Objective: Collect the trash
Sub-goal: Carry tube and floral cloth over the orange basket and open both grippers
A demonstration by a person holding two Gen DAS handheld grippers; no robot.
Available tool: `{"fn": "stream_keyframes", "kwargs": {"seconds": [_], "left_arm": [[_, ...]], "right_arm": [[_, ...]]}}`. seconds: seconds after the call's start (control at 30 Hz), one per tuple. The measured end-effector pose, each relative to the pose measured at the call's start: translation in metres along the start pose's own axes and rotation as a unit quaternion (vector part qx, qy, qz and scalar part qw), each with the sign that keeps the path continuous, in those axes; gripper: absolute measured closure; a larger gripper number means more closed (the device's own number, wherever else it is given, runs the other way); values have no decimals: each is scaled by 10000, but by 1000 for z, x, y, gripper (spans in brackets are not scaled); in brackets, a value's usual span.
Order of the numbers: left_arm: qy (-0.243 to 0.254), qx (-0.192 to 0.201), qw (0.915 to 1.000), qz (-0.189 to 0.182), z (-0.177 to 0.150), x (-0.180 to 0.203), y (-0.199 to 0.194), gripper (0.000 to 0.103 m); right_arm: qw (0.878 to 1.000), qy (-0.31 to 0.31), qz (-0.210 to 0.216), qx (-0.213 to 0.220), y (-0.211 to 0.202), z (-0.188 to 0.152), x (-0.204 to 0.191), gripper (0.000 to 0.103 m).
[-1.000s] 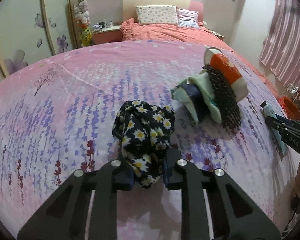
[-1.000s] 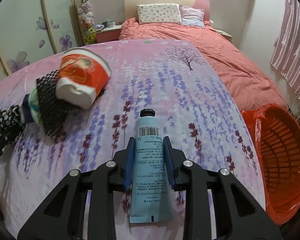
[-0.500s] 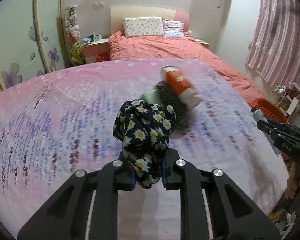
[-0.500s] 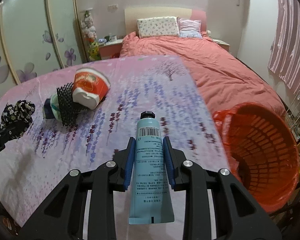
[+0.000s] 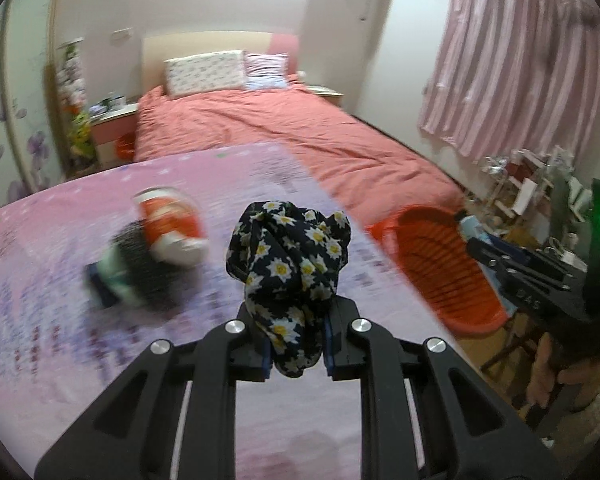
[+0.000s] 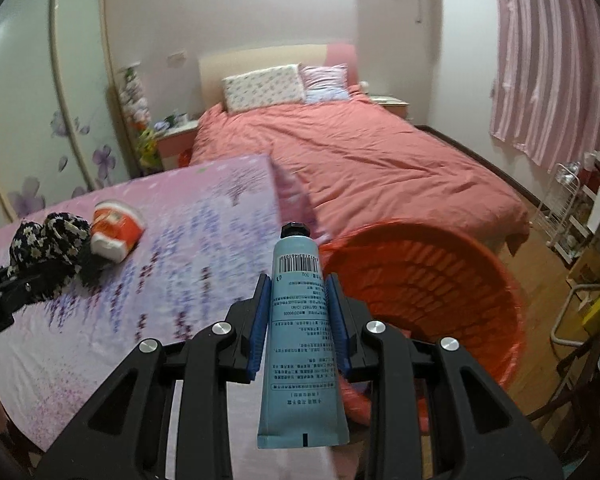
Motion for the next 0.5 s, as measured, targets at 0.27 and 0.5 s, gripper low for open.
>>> {"fn": "stream_keyframes", "kwargs": {"seconds": [0.27,0.5], "left_arm": [[264,-78,9972,-689,16,93,34,84],[477,-295,9928,-1054,25,158,85,83]], "right_arm": [[9983,501,-159,257,-3,10,65,74],[9952,916,-193,296,19,14,107,74]]}}
Point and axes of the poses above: each gripper's, at about its wrist camera, not at the fingertips, and y roughly the way its jaws point, x to its right, z to its top, the point moved 7 cm from there along y, roughly the way its jaws point, and after that the axes turned 2 degrees about z, right-handed, at the moved point
